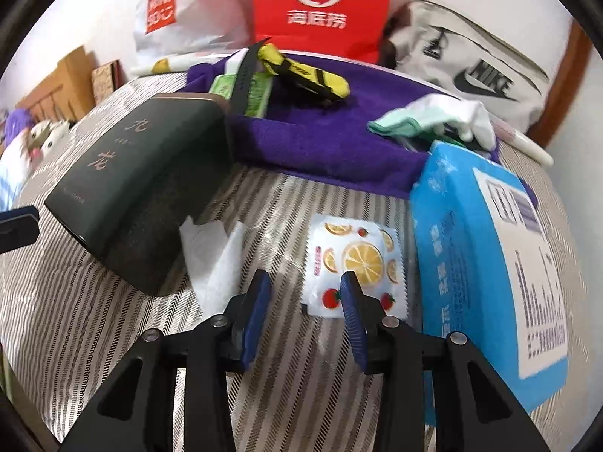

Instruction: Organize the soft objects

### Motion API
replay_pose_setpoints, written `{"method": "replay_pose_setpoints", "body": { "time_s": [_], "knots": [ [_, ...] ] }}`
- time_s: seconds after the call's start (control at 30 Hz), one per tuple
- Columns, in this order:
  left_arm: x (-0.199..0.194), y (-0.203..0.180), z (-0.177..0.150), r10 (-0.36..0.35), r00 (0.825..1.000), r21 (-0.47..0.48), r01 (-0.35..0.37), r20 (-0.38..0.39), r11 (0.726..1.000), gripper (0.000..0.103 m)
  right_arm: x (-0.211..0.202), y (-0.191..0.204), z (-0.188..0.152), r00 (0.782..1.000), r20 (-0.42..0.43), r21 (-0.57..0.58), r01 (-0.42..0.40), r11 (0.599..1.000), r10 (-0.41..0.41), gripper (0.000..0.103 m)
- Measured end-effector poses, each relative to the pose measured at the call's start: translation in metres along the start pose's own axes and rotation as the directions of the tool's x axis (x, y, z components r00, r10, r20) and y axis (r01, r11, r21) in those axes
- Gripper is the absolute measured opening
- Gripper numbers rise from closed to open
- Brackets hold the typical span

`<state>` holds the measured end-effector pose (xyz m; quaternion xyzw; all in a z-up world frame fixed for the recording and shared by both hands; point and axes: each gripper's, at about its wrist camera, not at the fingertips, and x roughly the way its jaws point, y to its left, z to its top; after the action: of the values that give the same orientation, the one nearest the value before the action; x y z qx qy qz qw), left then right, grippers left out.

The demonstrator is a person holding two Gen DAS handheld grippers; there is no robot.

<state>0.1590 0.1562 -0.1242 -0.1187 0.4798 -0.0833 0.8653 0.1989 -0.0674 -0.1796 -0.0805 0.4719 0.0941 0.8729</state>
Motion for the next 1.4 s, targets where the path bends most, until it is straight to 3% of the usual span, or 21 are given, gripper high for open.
{"method": "replay_pose_setpoints", "body": {
  "time_s": [0.1, 0.17, 0.27, 0.4, 0.67, 0.8, 0.87, 0.9, 0.93, 1.33, 1.4],
  "knots": [
    [0.003, 0.0, -0.001, -0.001, 1.0, 0.0, 0.001, -0.008, 1.0, 0.043, -0.001, -0.002, -0.004, 1.0, 0.024, 0.029, -0.002, 1.0, 0.002, 0.033],
    [0.003, -0.001, -0.001, -0.001, 1.0, 0.005, 0.001, -0.012, 1.0, 0.043, -0.001, -0.005, -0.004, 0.999, 0.037, 0.04, -0.007, 0.999, 0.006, 0.014],
    [0.002, -0.003, -0.002, -0.001, 1.0, 0.013, 0.002, -0.011, 1.0, 0.043, 0.0, -0.008, -0.004, 0.999, 0.041, 0.063, -0.035, 0.997, 0.033, 0.013],
    [0.001, -0.005, -0.003, -0.001, 1.0, 0.016, 0.001, -0.01, 1.0, 0.043, -0.002, -0.007, -0.005, 0.997, 0.04, 0.058, -0.073, 0.996, 0.071, 0.0],
    [0.0, -0.011, -0.009, 0.01, 1.0, 0.019, -0.01, -0.022, 1.0, 0.043, -0.019, -0.001, -0.02, 0.989, 0.012, 0.021, -0.145, 0.989, 0.145, 0.0],
    [0.001, -0.015, -0.01, 0.009, 1.0, 0.025, -0.008, -0.027, 1.0, 0.043, -0.026, 0.006, -0.013, 0.997, 0.053, -0.041, -0.057, 0.998, 0.059, 0.002],
    [0.002, -0.017, -0.009, 0.009, 1.0, 0.029, -0.008, -0.028, 1.0, 0.043, -0.018, 0.008, -0.003, 0.998, 0.058, -0.05, -0.033, 0.998, 0.036, 0.014],
    [0.002, -0.018, -0.008, 0.009, 1.0, 0.031, -0.008, -0.027, 0.999, 0.043, -0.013, 0.007, 0.002, 0.998, 0.056, -0.044, -0.032, 0.999, 0.034, 0.027],
    [0.003, -0.018, -0.007, 0.011, 1.0, 0.033, -0.01, -0.026, 0.999, 0.043, -0.009, 0.007, 0.007, 0.998, 0.057, -0.04, -0.029, 0.999, 0.031, 0.034],
    [0.008, 0.009, 0.005, 0.035, 0.999, -0.011, -0.035, -0.013, 0.999, 0.043, 0.025, 0.009, 0.031, 0.998, 0.058, -0.007, 0.033, 0.999, -0.032, 0.034],
    [0.008, 0.013, 0.005, 0.037, 0.999, -0.019, -0.037, -0.014, 0.999, 0.043, 0.026, 0.006, 0.032, 0.998, 0.059, 0.003, 0.019, 1.0, -0.019, 0.028]
  ]
}}
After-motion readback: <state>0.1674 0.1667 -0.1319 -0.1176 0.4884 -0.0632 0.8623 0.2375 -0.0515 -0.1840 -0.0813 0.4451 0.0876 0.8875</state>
